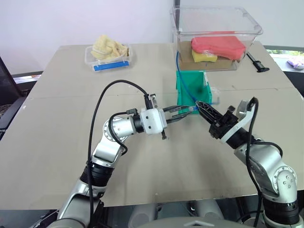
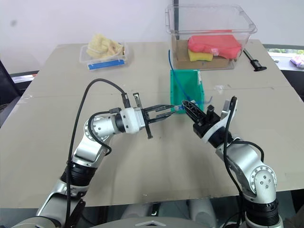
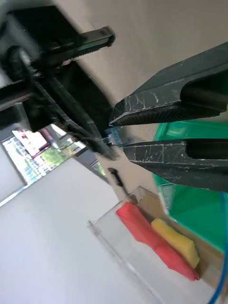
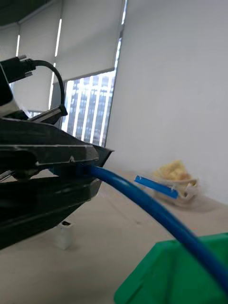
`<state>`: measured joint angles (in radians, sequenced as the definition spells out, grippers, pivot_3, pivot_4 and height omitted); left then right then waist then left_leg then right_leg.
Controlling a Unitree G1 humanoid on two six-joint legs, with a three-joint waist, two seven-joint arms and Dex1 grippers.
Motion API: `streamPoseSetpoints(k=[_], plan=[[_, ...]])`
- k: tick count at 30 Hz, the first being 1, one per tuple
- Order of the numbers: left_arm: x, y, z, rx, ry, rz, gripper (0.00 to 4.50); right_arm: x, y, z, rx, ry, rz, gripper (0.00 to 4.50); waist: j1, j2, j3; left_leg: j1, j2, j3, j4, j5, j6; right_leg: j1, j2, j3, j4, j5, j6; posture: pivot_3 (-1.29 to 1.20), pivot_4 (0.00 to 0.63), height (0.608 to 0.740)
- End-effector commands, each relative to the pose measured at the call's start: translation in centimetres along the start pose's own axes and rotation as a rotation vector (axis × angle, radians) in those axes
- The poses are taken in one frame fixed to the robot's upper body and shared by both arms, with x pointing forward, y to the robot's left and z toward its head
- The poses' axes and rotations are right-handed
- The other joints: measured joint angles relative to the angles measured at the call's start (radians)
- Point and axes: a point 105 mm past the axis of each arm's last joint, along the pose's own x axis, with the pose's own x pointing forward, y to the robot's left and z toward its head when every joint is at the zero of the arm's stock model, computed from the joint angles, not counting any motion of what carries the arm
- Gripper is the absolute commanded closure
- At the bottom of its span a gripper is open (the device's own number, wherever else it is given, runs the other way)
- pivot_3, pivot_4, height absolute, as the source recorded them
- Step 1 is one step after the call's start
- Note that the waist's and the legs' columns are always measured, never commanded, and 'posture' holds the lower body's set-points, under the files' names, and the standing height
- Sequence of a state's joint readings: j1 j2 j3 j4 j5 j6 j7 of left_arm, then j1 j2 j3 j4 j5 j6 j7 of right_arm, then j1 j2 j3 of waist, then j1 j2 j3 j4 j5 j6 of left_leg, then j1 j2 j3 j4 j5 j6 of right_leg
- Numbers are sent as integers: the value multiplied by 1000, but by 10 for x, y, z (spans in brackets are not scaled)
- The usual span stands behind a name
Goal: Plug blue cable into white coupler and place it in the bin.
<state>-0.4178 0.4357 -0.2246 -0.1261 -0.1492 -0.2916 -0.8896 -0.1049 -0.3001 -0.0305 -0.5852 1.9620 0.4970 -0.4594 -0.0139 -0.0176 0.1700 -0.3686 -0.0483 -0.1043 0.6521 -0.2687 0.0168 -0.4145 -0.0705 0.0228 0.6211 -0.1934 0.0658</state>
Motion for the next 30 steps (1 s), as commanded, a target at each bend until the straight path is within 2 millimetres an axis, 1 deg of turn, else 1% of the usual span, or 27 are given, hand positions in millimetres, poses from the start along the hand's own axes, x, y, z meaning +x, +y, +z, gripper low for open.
streamPoseSetpoints(k=[1,6,7,9,10,12,13,16,17,22,24,28,30], plan=[[2,3,16,35,-56,10,4500,-1,7,0,-9,3,28,4481,0,0,0,0,0,0,0,0,0,0,0,0,0,0,0,0,150,740],[0,1,14,21,-45,4,4500,-1,7,0,-19,6,26,4481,0,0,0,0,0,0,0,0,0,0,0,0,0,0,0,0,150,740],[-1,-1,13,-17,-48,-13,4500,-1,7,0,-22,7,26,4481,0,0,0,0,0,0,0,0,0,0,0,0,0,0,0,0,150,740],[-4,-2,13,-115,-49,-21,3538,-1,7,1,-36,15,20,4500,-1,0,0,0,0,0,0,0,0,0,0,0,0,0,0,0,150,740],[-6,-2,13,-136,-41,-19,3161,-1,6,1,-46,19,14,4500,-1,0,0,0,0,0,0,0,0,0,0,0,0,0,0,0,150,740],[-10,0,10,-191,-17,3,2238,-1,5,2,-69,24,3,4500,-1,0,0,0,0,0,0,0,0,0,0,0,0,0,0,0,150,740],[-14,0,8,-222,-2,13,1657,-1,4,3,-77,24,1,4500,-2,0,0,0,0,0,0,0,0,0,0,0,0,0,0,0,150,740],[-26,5,4,-316,51,60,213,0,2,7,-109,15,-2,4500,-3,0,0,0,1,0,0,0,0,0,0,0,0,0,0,0,150,740],[-32,8,2,-347,74,94,32,0,2,10,-118,4,-2,4500,-4,0,0,0,1,0,0,0,0,0,0,0,1,0,0,0,150,740],[-67,21,-13,-461,201,294,32,-1,1,20,-175,-20,15,4500,-3,0,0,1,1,0,0,0,0,0,0,0,1,0,0,0,150,740],[-80,22,-18,-480,251,362,32,-2,0,22,-247,-12,12,4500,-2,1,0,1,1,0,0,0,0,0,0,1,0,0,0,0,150,740],[-104,23,-29,-531,321,487,32,-2,0,23,-450,25,34,4500,1,0,0,1,0,1,0,0,0,0,0,0,0,0,0,0,150,740],[-116,19,-36,-583,356,515,32,-2,1,25,-537,37,46,4500,1,0,0,1,0,1,0,0,0,0,0,0,0,0,0,0,150,740]])
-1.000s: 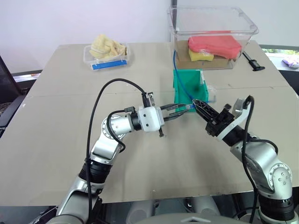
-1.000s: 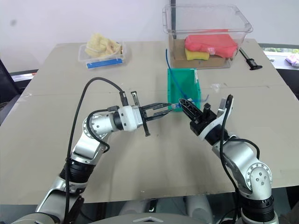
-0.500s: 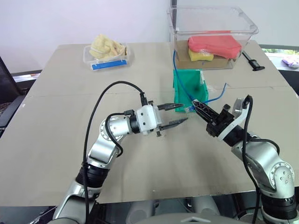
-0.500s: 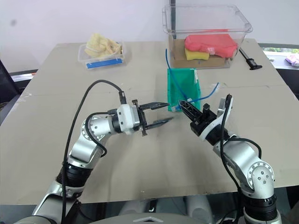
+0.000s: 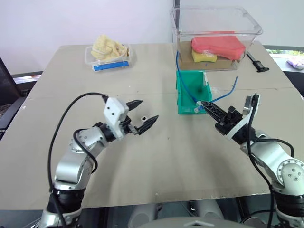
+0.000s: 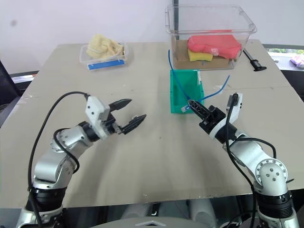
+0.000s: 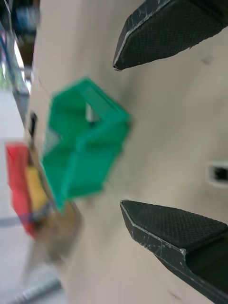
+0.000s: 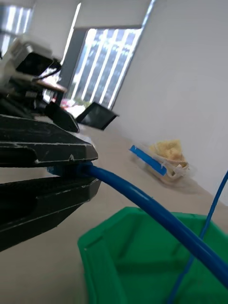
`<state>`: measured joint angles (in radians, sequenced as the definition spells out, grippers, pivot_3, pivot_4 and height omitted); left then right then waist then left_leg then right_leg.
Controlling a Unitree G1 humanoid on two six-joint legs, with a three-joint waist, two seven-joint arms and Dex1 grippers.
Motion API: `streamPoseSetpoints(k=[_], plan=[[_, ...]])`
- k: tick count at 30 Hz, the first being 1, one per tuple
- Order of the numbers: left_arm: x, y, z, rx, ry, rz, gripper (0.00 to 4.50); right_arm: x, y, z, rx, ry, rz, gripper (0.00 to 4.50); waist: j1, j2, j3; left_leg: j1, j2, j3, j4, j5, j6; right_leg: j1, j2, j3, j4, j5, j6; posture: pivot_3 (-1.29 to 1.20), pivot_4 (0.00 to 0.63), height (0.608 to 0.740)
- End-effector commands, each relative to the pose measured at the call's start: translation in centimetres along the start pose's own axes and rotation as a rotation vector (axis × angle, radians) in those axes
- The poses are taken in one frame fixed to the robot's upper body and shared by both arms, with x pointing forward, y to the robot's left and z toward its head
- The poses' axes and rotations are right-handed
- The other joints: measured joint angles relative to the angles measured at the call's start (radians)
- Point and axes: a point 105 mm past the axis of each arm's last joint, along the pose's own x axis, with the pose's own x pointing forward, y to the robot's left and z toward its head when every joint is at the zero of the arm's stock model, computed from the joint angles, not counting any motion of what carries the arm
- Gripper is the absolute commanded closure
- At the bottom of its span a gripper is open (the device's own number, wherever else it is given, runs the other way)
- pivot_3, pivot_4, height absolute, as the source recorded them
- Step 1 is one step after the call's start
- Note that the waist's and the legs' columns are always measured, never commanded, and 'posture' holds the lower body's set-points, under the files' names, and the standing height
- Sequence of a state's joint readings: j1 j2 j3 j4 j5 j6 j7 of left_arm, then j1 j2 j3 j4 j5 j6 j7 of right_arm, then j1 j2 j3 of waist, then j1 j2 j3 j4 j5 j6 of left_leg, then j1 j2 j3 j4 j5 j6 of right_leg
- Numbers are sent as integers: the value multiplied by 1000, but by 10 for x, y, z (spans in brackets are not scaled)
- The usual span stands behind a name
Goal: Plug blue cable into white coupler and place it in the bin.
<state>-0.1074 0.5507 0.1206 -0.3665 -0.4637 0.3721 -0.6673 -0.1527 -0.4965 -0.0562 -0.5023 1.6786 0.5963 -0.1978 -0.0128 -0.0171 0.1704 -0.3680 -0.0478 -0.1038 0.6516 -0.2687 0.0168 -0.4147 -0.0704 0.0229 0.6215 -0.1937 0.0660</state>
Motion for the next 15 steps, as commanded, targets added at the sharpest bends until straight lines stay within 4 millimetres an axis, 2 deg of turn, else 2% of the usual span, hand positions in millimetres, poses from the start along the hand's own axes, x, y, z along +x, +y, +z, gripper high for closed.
streamPoseSetpoints(k=[1,4,8,15], plan=[[-14,10,2,-23,7,56,32,-1,11,9,-157,-9,69,4500,0,0,0,0,0,0,0,0,0,0,0,0,0,0,0,0,150,740],[-22,13,-13,-54,57,72,32,-3,11,11,-231,8,80,4500,0,0,0,0,0,0,0,0,0,0,0,0,0,0,0,0,150,740],[-27,8,-32,-48,123,30,32,-5,9,10,-285,26,74,4500,0,0,0,0,0,0,0,0,0,0,0,0,0,0,0,0,150,740],[-18,1,-45,-31,152,-33,32,-8,10,0,-331,55,66,4500,4,0,0,0,0,0,0,0,0,0,-1,0,-1,0,0,0,150,740]])
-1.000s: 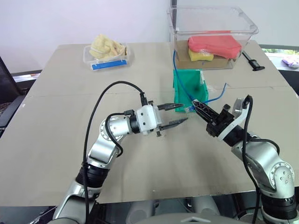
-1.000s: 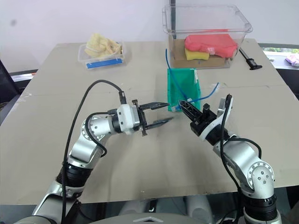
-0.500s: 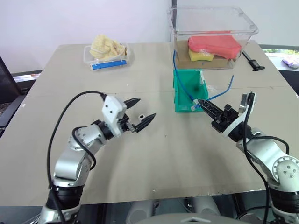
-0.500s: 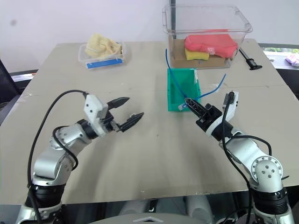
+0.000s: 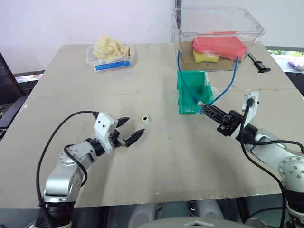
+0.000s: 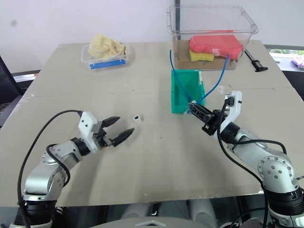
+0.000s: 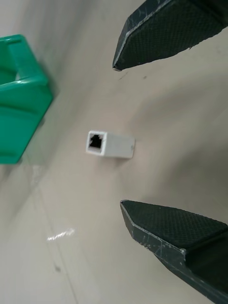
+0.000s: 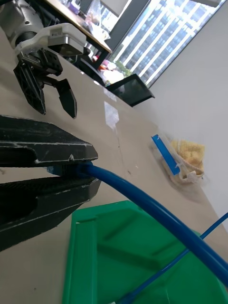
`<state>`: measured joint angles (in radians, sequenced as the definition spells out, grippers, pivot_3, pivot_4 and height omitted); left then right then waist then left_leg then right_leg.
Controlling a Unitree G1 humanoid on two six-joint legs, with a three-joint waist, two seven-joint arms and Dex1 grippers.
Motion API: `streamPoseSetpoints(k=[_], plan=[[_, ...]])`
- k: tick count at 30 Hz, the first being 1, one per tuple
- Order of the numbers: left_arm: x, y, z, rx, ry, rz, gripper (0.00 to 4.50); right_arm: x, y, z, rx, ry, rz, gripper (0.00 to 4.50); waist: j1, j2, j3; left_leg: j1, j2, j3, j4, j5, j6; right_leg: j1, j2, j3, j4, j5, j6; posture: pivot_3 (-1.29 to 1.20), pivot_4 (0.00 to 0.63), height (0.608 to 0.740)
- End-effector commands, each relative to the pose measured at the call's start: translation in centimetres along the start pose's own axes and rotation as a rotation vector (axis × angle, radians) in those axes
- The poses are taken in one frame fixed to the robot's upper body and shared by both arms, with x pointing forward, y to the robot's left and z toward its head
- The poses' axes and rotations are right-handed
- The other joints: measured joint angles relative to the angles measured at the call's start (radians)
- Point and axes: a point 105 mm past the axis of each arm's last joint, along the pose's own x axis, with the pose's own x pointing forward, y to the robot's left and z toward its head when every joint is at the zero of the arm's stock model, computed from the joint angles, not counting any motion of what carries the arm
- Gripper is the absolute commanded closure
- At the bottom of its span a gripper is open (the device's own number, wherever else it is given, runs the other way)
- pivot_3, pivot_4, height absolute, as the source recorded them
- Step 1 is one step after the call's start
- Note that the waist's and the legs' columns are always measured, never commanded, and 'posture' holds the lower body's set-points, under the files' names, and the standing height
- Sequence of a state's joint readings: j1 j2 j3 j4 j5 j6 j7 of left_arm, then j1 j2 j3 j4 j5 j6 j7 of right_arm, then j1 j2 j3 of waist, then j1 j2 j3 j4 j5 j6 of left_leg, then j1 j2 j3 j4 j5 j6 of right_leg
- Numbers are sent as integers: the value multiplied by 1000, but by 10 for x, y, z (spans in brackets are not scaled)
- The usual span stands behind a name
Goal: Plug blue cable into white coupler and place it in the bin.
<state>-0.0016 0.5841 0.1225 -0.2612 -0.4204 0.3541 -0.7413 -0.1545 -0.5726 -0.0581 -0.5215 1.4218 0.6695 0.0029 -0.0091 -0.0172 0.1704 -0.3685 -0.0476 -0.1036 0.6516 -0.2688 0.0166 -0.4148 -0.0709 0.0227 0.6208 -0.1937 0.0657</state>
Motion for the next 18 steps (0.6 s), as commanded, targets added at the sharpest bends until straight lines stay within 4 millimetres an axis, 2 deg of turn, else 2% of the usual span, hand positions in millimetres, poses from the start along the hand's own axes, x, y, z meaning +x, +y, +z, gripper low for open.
streamPoseSetpoints(k=[1,5,11,12,16,18], plan=[[9,0,5,56,-15,-30,32,-4,11,6,-50,-29,28,4500,0,0,0,0,0,0,0,0,0,0,0,0,0,0,0,0,150,740],[25,11,0,97,6,-7,32,-6,12,2,-62,-25,13,4500,1,0,0,0,0,0,0,0,0,0,0,0,0,0,0,0,150,740],[51,8,-6,124,15,-36,32,-9,12,-1,-71,-26,-9,4500,-1,0,0,0,0,0,0,0,0,0,0,0,0,0,0,0,150,740],[55,7,-8,123,14,-44,582,-10,12,-1,-75,-26,-13,4500,-1,0,0,-1,0,0,0,0,0,0,0,0,0,0,0,0,150,740],[63,6,-11,135,16,-62,2256,-12,12,-2,-98,-17,-27,4500,-2,0,0,-1,0,0,0,0,0,-1,0,0,0,0,0,0,150,740],[64,6,-12,144,17,-79,3388,-13,11,-2,-122,-11,-36,4500,-1,0,0,-1,0,0,0,0,0,-1,0,0,0,0,0,0,150,740]])
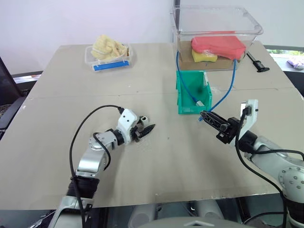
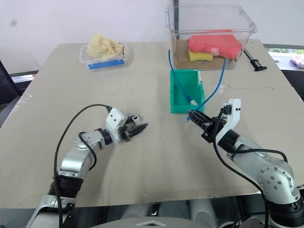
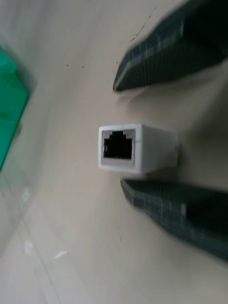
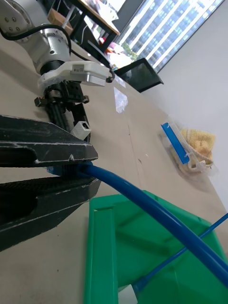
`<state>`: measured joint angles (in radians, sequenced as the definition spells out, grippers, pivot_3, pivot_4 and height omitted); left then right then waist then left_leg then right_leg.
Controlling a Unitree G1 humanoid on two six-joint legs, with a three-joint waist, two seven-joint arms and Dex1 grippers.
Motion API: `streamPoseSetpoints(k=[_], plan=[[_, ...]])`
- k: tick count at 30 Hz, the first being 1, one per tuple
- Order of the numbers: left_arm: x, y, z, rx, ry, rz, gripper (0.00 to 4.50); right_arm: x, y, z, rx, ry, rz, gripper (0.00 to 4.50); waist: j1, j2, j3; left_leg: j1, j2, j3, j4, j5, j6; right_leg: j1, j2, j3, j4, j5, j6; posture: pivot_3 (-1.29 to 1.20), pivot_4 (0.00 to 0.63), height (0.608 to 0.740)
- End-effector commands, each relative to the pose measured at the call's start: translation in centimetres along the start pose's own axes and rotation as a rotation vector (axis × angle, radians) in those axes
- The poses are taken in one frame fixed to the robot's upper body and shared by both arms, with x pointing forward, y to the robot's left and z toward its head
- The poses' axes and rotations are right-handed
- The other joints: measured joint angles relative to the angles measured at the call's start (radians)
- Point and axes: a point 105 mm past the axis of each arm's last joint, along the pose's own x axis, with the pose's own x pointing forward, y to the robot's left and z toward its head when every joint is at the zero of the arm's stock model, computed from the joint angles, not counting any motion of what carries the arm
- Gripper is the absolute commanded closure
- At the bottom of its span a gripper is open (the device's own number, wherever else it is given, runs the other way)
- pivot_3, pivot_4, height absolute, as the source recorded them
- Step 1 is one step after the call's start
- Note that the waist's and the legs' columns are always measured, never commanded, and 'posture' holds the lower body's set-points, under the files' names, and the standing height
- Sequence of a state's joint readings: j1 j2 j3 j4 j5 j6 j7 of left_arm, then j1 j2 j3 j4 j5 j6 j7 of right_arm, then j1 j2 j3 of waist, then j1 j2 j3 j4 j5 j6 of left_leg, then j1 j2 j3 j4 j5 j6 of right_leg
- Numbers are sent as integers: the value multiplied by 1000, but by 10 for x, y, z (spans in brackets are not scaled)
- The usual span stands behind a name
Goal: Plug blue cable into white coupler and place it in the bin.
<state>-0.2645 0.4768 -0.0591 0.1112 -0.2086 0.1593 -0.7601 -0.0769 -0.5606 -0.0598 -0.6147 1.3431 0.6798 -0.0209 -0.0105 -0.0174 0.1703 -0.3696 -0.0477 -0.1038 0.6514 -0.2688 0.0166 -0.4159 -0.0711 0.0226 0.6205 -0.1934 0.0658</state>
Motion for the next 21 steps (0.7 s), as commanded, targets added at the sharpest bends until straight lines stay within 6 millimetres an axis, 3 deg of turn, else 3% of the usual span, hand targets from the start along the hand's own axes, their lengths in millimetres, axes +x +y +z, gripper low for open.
streamPoseSetpoints(k=[1,2,5,9,15,21], plan=[[2,0,5,37,-24,-33,3931,-5,6,11,-73,-29,5,4500,0,0,0,0,0,0,0,0,0,0,0,0,0,0,0,0,150,740],[2,-4,9,27,-46,-68,4133,-5,6,11,-93,-23,6,4500,0,0,0,0,0,0,0,0,0,0,0,0,0,0,0,0,150,740],[3,-19,23,-6,-103,-192,4079,-2,8,11,-167,11,28,4500,0,0,0,0,0,0,0,0,0,0,0,0,0,0,0,0,150,740],[12,-41,34,10,-120,-359,4079,18,19,8,-348,117,151,4500,-4,0,0,0,0,1,1,0,0,-1,0,0,0,0,0,0,150,740],[32,-58,28,137,-59,-509,4079,53,23,-6,-598,265,323,4500,-3,0,0,-1,-1,3,1,0,0,0,1,-3,0,0,0,0,150,740],[44,-54,22,233,-18,-587,4079,84,16,-18,-723,333,442,4500,-4,-1,0,-3,-3,4,1,0,0,-2,0,-3,-1,0,0,0,150,740]])
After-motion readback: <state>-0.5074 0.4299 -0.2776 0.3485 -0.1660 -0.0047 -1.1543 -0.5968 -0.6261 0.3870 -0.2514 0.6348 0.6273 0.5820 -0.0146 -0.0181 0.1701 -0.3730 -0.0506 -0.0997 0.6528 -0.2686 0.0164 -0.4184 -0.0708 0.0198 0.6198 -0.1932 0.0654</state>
